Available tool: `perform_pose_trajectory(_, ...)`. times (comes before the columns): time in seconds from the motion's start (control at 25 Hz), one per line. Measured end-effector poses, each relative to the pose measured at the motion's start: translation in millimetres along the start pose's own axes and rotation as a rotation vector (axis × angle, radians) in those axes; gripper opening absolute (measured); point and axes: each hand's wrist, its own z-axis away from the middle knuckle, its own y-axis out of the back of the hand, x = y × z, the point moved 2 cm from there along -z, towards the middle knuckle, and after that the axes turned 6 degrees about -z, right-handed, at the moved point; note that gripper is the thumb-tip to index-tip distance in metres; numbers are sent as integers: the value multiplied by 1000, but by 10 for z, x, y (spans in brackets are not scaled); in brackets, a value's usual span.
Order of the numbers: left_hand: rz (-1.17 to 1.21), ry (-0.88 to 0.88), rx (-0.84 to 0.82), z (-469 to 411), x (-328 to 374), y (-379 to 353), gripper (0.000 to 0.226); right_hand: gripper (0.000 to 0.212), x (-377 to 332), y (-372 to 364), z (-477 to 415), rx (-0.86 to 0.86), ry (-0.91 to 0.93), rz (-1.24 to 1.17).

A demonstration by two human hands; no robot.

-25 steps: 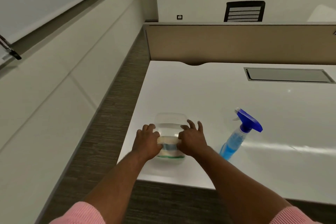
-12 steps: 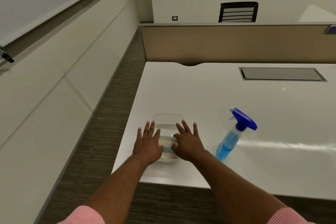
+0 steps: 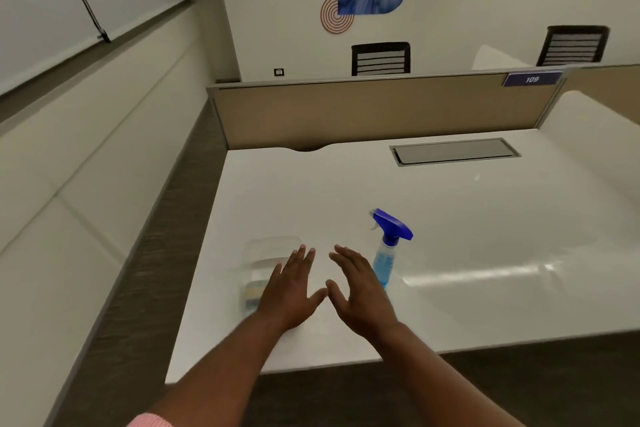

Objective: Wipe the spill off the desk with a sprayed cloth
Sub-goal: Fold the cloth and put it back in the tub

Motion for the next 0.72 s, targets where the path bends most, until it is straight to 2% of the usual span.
perform_pose_trajectory(0.24, 107, -56, -34, -193, 765, -123, 89, 44, 316, 531, 242, 220, 2, -61)
perform_pose_trajectory(0.44, 280, 35, -101, -325, 1173, -233, 94, 33, 628, 788, 235, 329, -37, -91)
perform_pose_trajectory(0.56, 311, 101, -118, -413, 1329, -307, 91, 43, 798, 870, 130, 277, -138, -102)
perform_pose_trajectory(0.72, 353, 179, -59, -452, 1443, -369, 69, 68, 932, 873, -38, 77, -160, -144)
